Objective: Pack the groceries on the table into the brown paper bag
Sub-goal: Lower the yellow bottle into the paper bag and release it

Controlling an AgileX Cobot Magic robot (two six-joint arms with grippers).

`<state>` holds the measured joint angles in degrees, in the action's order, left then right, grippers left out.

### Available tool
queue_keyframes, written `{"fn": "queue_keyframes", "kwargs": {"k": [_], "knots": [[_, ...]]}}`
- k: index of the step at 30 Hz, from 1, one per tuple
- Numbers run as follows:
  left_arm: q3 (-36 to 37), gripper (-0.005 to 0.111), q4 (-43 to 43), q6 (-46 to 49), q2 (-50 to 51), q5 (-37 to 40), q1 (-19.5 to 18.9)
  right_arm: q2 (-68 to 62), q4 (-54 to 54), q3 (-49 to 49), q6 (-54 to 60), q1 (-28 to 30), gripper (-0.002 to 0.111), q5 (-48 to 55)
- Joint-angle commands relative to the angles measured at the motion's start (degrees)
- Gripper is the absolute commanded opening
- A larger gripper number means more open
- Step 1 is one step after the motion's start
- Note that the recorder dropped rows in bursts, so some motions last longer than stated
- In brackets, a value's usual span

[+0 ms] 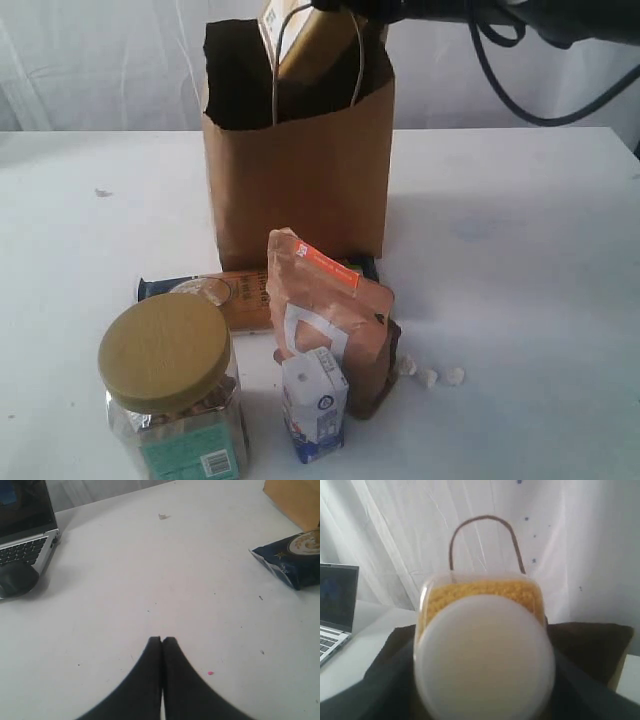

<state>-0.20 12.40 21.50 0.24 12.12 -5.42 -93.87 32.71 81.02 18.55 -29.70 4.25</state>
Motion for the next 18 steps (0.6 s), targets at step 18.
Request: {"fn": "queue_keyframes", "kwargs": {"k": [18], "knots": [[0.2, 0.0, 0.15, -0.03, -0.24, -0.14, -0.12, -1.19, 0.29, 1.18, -2.31, 0.09, 0.038, -4.25]]}}
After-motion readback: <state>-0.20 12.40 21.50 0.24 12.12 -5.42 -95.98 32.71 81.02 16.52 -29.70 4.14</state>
